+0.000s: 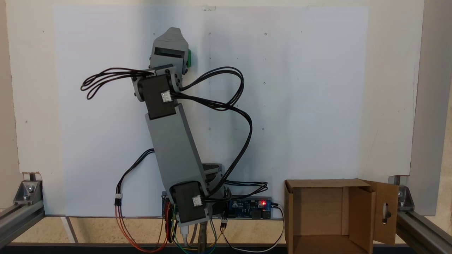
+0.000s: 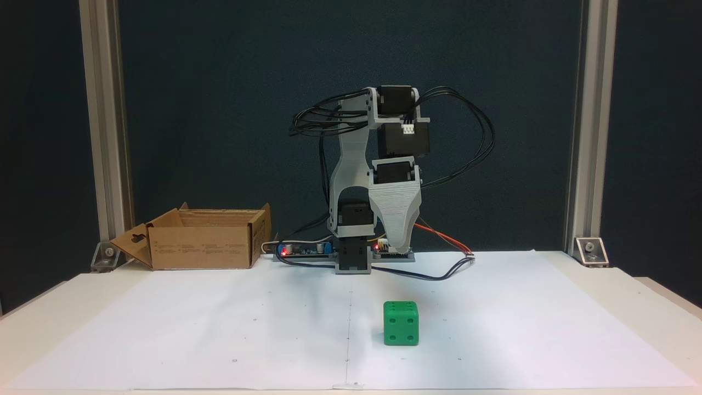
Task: Grasp a green dice and put it in the bin.
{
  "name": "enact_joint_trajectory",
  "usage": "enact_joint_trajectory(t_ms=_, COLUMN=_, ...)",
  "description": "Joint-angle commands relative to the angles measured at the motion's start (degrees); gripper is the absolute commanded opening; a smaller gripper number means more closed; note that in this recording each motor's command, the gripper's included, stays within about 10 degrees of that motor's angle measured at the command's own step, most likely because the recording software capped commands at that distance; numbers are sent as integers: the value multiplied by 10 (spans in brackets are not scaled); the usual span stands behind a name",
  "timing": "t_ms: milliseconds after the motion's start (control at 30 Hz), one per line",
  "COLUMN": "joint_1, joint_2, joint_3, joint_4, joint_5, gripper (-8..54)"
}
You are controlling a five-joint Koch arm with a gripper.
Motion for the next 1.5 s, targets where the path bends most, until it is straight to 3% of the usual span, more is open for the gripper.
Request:
enact_joint_trajectory(t_ms=0, joint_1=1, joint_2=0, joint_3=-32, joint_4=-7, joint_5=25, gripper=439)
enact_joint_trajectory(t_ms=1467, joint_1=-5, joint_2=-131, joint_3=-3, joint_4=-14, joint_5=25, gripper=439)
